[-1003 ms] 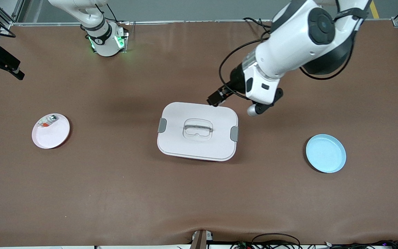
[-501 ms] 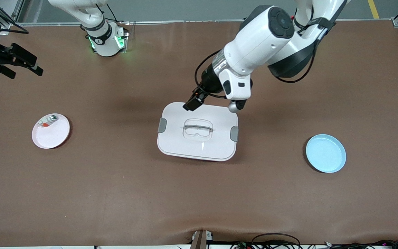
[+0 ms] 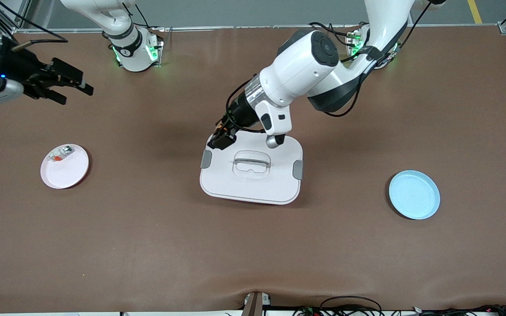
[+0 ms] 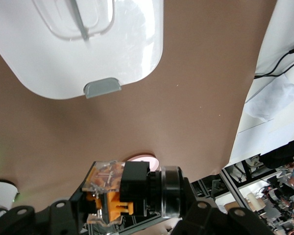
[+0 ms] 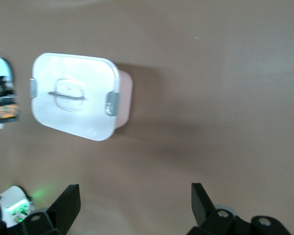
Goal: Transfer orange switch to right arm and place
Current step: 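Hold the switch with the left gripper while the right gripper reaches it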
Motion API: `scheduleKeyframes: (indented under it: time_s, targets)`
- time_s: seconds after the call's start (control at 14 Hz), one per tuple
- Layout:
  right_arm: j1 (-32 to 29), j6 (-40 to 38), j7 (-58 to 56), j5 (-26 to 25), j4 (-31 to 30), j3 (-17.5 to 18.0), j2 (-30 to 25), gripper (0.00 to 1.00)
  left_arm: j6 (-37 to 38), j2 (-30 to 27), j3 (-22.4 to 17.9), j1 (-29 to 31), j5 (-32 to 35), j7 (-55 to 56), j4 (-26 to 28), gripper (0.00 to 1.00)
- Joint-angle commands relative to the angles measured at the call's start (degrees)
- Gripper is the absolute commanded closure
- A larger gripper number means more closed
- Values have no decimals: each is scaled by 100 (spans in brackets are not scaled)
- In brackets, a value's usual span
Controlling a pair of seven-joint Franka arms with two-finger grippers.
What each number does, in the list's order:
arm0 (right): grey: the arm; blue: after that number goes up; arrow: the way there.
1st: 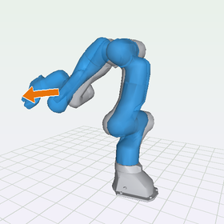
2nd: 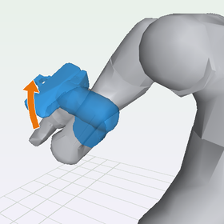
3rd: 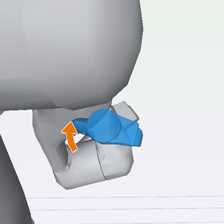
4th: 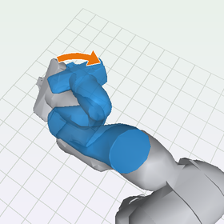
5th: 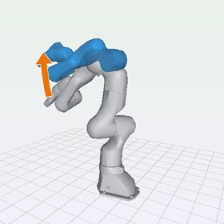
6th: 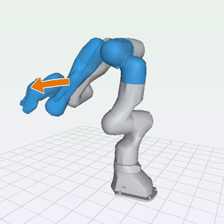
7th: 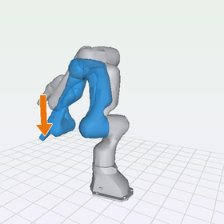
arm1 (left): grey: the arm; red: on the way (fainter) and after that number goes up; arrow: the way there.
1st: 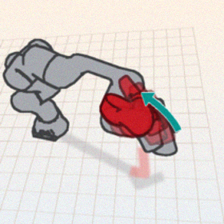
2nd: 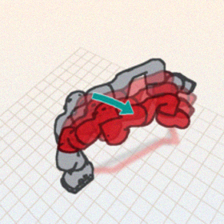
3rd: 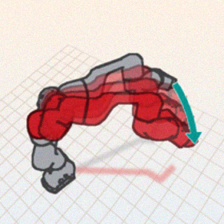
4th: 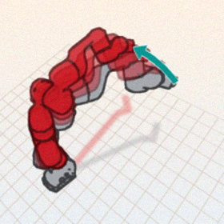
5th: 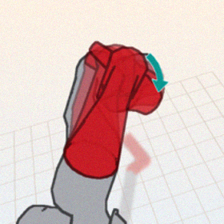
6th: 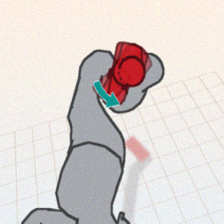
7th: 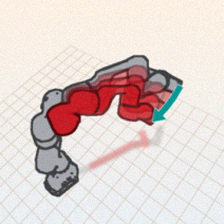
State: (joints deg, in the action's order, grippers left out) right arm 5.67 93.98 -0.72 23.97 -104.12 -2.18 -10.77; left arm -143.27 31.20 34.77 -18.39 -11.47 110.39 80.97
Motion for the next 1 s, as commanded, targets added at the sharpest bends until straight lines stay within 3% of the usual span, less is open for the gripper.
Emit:
scheduleKeyframes:
  time_s: [0.0, 0.36, 0.93]
  targets:
    - [241, 391, -270, 370, -354, -37, -198, 0, -279, 175, -14, -269, 49, 394, -143, 79]
    - [583, 1367, -298, 1188, -1214, -37, -452, 0, -939, 360, -32, -604, 75, 702, -134, 79]
    - [1207, 2642, -262, 1891, -1919, -28, -453, 0, -966, 360, -41, -648, 84, 703, -143, 79]
